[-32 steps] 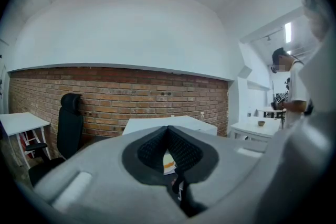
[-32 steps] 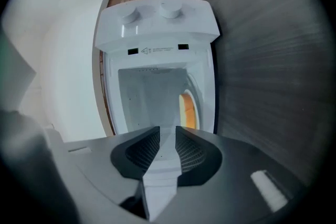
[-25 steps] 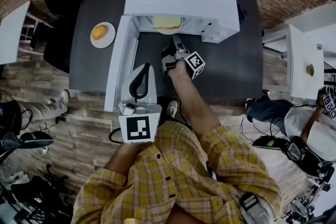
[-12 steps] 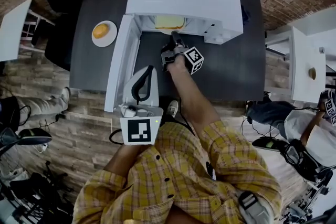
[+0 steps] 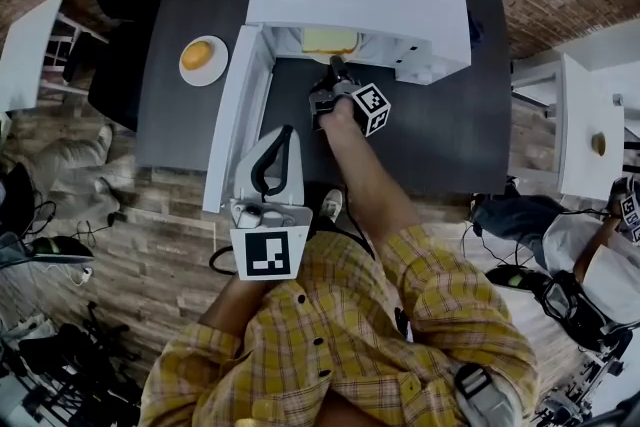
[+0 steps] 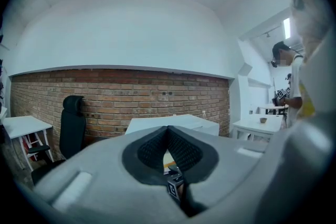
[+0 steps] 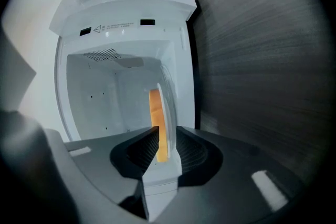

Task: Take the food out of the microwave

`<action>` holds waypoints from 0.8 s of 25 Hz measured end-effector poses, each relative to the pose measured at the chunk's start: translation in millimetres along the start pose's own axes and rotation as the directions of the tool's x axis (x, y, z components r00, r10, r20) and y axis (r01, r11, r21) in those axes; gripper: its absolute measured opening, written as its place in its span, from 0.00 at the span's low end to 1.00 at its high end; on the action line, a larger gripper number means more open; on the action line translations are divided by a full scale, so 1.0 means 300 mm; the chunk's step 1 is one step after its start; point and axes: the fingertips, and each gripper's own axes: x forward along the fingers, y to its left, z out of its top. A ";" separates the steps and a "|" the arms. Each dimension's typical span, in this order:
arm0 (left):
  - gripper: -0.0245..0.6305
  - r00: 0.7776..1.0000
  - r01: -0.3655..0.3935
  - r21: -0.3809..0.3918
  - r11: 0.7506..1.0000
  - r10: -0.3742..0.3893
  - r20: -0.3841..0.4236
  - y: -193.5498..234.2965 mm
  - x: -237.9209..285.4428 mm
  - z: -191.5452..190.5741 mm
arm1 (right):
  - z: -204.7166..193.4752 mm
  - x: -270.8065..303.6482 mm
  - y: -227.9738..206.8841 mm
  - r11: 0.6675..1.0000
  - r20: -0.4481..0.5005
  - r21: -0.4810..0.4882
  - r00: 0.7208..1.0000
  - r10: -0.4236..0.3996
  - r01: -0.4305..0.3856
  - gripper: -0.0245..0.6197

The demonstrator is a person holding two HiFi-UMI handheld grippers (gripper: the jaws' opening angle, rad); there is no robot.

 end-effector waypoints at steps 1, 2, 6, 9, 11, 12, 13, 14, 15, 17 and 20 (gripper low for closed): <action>0.04 1.000 -0.001 -0.002 1.000 0.001 0.006 0.000 -0.001 0.001 | 0.003 0.006 0.000 1.000 0.002 -0.003 1.000 -0.002 0.002 0.18; 0.04 1.000 -0.002 -0.003 1.000 0.002 0.009 -0.001 -0.001 0.002 | 0.006 0.011 -0.001 1.000 0.004 -0.005 1.000 -0.006 0.006 0.18; 0.04 1.000 -0.001 0.004 1.000 0.001 0.007 -0.008 -0.004 -0.006 | 0.019 0.024 -0.007 1.000 0.018 0.006 1.000 -0.012 0.011 0.17; 0.04 1.000 0.005 0.005 1.000 -0.005 0.017 -0.010 -0.006 -0.005 | 0.015 0.026 -0.011 1.000 0.023 0.001 1.000 -0.017 0.017 0.12; 0.04 1.000 0.016 0.014 1.000 -0.016 0.015 -0.015 -0.007 -0.009 | 0.015 0.028 -0.006 1.000 0.029 -0.010 0.999 -0.015 0.015 0.09; 0.04 1.000 0.020 0.015 1.000 -0.020 0.014 -0.017 -0.007 -0.011 | 0.015 0.029 -0.002 1.000 0.031 -0.014 0.999 -0.012 0.013 0.07; 0.04 1.000 0.022 0.014 1.000 -0.022 0.013 -0.019 -0.007 -0.012 | 0.014 0.031 0.001 1.000 0.032 -0.019 0.999 -0.011 0.011 0.06; 0.04 1.000 0.024 0.012 1.000 -0.024 0.013 -0.020 -0.007 -0.014 | 0.013 0.033 0.003 1.000 0.030 -0.026 0.999 -0.010 0.011 0.06; 0.04 1.000 0.025 0.010 1.000 -0.025 0.012 -0.021 -0.007 -0.015 | 0.012 0.033 0.003 0.999 0.026 -0.037 1.000 -0.011 0.012 0.05; 0.04 1.000 0.029 0.004 1.000 -0.029 0.012 -0.024 -0.006 -0.016 | 0.013 0.032 0.003 0.998 0.019 -0.053 1.000 -0.014 0.015 0.05; 0.04 0.999 0.033 0.000 0.999 -0.033 0.014 -0.026 -0.003 -0.020 | 0.015 0.029 0.004 0.998 0.012 -0.061 1.000 -0.018 0.018 0.06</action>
